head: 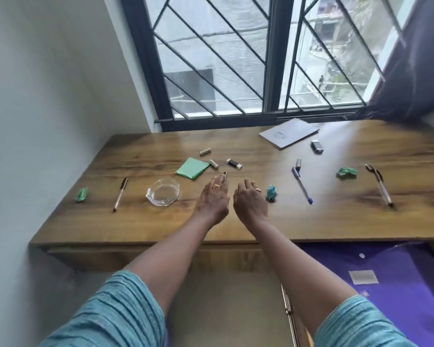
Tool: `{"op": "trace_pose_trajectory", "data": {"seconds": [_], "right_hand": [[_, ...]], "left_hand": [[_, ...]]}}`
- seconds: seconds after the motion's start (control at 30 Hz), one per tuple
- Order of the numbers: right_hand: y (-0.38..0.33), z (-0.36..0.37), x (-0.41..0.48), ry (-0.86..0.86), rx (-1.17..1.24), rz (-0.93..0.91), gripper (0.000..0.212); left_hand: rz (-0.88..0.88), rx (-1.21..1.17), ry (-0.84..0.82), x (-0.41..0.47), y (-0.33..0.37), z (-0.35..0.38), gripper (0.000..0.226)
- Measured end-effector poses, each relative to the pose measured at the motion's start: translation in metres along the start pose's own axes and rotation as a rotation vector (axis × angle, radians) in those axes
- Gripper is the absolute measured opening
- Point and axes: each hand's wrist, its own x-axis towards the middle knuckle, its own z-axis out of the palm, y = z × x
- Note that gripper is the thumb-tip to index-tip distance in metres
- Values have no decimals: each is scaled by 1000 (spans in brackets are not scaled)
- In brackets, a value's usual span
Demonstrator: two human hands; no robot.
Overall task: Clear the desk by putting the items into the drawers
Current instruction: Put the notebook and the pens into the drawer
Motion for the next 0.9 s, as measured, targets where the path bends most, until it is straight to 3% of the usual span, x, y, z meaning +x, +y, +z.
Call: {"op": "trace_pose_trajectory", "data": {"seconds": [0.33,0.67,0.9], "right_hand": [[54,-27,101,45,91,284,32],[131,-17,240,63,449,882,33],[163,22,316,166,678,1174,46]], "left_hand": [[-4,-226,-77,134,25,-12,56],[-76,-344,-337,324,32,8,47],[18,-384,-329,409,58,42,40]]}}
